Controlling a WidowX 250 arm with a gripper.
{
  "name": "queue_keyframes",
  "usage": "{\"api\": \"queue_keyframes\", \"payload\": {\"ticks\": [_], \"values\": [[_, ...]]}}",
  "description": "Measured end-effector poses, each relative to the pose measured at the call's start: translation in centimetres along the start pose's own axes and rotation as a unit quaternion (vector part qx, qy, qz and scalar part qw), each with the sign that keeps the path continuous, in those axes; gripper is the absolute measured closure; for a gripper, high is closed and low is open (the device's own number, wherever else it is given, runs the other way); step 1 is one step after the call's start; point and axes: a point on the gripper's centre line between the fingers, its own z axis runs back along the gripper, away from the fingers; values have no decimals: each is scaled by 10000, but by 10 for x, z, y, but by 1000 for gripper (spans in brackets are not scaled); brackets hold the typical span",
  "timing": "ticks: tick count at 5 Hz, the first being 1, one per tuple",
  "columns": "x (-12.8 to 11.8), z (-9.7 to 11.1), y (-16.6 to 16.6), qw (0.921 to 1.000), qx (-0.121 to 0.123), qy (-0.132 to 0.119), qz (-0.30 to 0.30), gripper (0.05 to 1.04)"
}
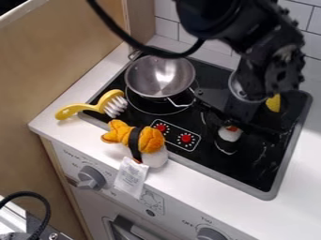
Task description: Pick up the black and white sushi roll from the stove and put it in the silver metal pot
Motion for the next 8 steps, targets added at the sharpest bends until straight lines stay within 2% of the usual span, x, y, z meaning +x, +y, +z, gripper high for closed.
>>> {"api": "queue_keyframes", "payload": {"ticks": [1, 2, 3, 4, 5, 6, 8], "values": [[2, 10, -1, 9997, 107, 212, 99, 638], [8, 36, 1, 9983, 249, 510, 145, 638], [20, 63, 11, 9968, 310, 741, -44, 638], [35, 73, 34, 9952, 350, 855, -322, 638], [48, 73, 64, 9947, 298, 767, -616, 638], [60, 67, 89, 9948, 276, 550, -816, 638], [64, 42, 127, 9950, 173, 259, -949, 638]]}}
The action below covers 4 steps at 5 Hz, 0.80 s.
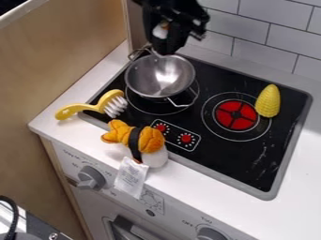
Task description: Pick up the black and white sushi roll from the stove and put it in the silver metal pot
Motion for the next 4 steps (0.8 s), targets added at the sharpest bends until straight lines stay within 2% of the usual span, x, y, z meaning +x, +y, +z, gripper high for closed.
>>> {"api": "queue_keyframes", "payload": {"ticks": [2, 4], "values": [[-6, -39, 9, 9993, -113, -349, 57, 638], [-5, -62, 11, 9982, -115, -585, 26, 638]]}}
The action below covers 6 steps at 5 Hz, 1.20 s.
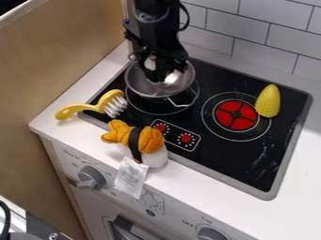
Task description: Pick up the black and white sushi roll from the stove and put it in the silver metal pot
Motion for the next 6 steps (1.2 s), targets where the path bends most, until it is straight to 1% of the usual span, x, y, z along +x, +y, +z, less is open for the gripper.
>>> {"api": "queue_keyframes", "payload": {"ticks": [1, 2, 3, 4, 6], "values": [[-1, -7, 0, 10000, 12, -46, -38, 570], [-5, -7, -4, 9999, -5, 152, 21, 298], [-6, 3, -7, 9988, -20, 480, 109, 90], [-4, 19, -6, 9984, 11, 555, 126, 86], [2, 32, -9, 9972, 61, 742, 77, 86]]}}
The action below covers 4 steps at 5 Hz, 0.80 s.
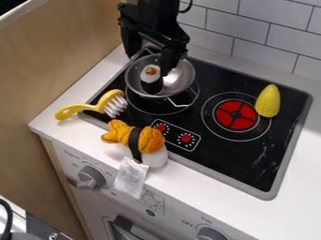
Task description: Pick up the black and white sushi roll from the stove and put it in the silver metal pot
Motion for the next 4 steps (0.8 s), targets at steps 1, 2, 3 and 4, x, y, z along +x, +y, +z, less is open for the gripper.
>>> {"api": "queue_keyframes", "payload": {"ticks": [1, 2, 3, 4], "values": [[-1, 16, -3, 10000, -55, 37, 39, 86], [-5, 30, -9, 9999, -78, 113, 86, 86], [-7, 34, -18, 9997, -106, 171, 120, 86], [-6, 44, -30, 9996, -133, 64, 250, 86]]}}
